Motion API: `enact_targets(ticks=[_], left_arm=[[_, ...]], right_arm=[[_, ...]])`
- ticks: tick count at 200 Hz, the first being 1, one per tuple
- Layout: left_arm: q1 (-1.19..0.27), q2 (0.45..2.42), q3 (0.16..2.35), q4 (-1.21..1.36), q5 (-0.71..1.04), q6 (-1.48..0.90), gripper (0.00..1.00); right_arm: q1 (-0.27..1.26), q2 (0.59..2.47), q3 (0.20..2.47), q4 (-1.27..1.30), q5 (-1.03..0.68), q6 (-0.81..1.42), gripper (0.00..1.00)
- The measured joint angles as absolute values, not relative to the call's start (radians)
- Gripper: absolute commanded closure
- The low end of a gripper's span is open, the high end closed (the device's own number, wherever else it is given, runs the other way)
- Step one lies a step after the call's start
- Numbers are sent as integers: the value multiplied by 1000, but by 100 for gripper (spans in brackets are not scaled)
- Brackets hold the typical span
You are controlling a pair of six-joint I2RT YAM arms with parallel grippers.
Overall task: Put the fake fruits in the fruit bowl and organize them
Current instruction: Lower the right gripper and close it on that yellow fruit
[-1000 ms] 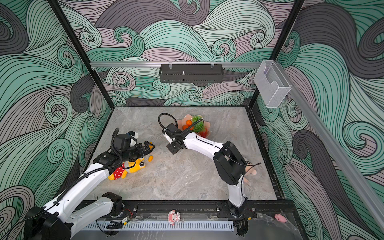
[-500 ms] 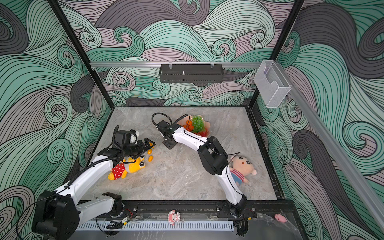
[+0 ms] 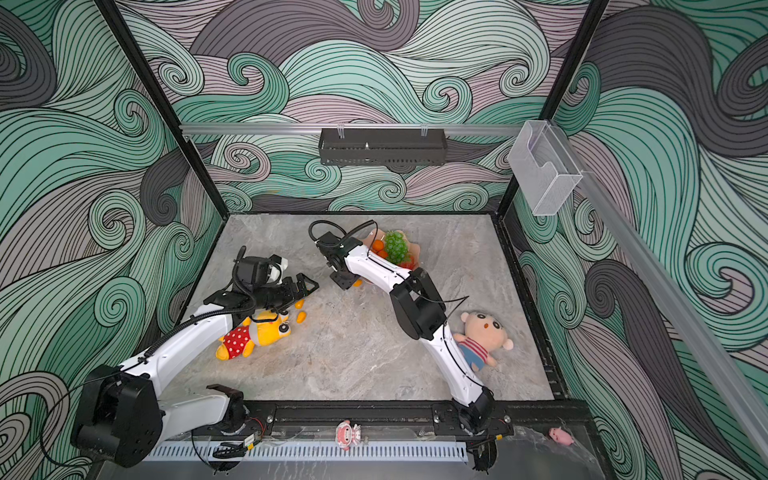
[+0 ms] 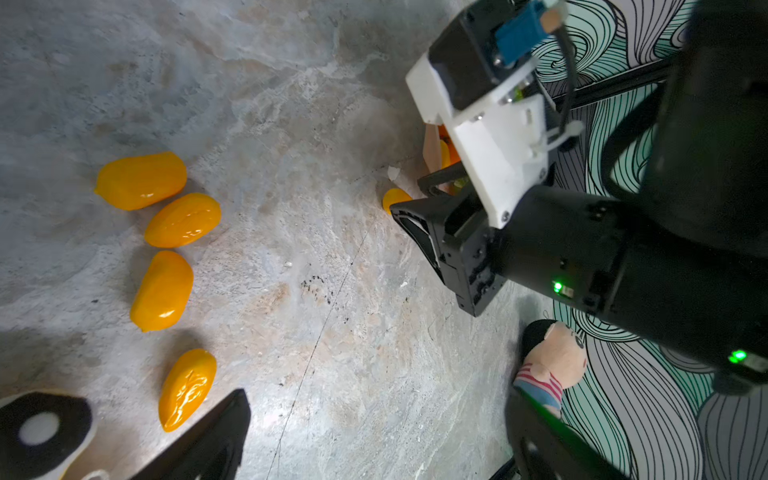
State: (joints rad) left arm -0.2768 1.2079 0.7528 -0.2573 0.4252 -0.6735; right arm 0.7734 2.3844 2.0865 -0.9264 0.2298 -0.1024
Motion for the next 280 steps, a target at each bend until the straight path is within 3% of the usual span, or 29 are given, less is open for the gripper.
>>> enact_targets(ticks=[87, 280], left_arm=[[-350, 1228, 780, -239, 384, -664, 1], [-356, 1242, 808, -254, 369, -644, 1]], right_arm=[[752, 2453, 2169, -991, 197, -125, 60], [729, 2492, 2215, -1055, 119, -132, 65]])
